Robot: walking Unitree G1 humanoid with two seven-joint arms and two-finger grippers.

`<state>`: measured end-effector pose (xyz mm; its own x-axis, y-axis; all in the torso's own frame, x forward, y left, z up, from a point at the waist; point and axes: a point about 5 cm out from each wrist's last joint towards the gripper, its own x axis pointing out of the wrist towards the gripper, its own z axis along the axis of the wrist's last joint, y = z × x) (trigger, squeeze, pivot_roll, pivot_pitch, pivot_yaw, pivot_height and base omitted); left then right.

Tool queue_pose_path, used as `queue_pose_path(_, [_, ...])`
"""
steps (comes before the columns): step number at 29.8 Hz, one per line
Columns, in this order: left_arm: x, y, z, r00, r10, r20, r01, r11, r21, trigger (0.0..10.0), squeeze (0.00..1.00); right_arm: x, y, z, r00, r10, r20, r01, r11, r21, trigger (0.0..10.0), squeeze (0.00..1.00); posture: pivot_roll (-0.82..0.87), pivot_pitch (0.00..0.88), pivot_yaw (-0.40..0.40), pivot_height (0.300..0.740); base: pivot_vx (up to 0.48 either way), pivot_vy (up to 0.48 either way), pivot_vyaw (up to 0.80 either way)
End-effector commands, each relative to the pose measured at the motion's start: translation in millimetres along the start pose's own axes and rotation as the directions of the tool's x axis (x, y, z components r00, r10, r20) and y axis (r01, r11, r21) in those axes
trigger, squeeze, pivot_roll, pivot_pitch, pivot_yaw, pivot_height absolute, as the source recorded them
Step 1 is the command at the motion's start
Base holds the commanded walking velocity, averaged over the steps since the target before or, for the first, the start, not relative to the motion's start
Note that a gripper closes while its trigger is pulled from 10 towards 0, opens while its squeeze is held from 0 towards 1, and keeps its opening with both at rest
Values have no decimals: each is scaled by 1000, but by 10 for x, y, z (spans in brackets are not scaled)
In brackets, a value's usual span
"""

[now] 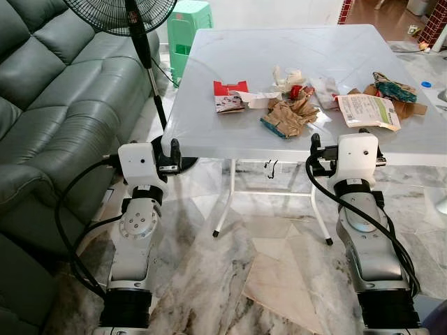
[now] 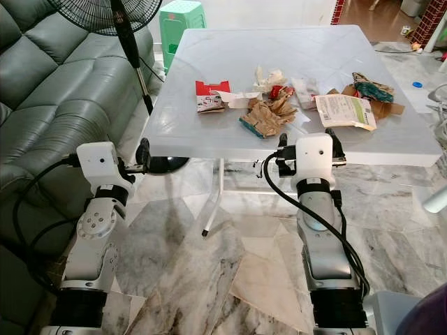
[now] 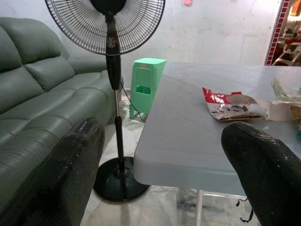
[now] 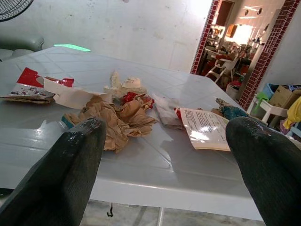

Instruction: Picking trash to rubbish bin

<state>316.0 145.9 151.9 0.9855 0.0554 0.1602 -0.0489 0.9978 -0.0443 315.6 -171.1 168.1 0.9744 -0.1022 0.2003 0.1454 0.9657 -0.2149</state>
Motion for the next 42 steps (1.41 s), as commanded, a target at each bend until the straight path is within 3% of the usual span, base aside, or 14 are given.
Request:
queue_pose_path(1, [-2,9,-26,1000,5,-18,-5,1000,2,10000,0,0,-2,11,1000,2,1,-2,1000,-4,10000,0,-52,83,33,740,0,0,0])
queue_pose_path(27, [-27,-64,-60,999,-9,-30,8,1000,-16,10000,0,-9,14,-12,1000,27,-8,-27,999,23,10000,0,-63,95,17,740,0,0,0])
queue_pose_path(31, [-24,-106,-50,997,-73,-17,74,996,46,10000,0,-22,57,-51,995,85,-42,-81,992,96,10000,0,-63,96,18,740,0,0,0])
queue_pose_path(42, [17,-90,24,995,-95,15,94,995,45,10000,0,6,-37,-69,998,29,-54,-24,996,80,10000,0,-63,94,26,740,0,0,0])
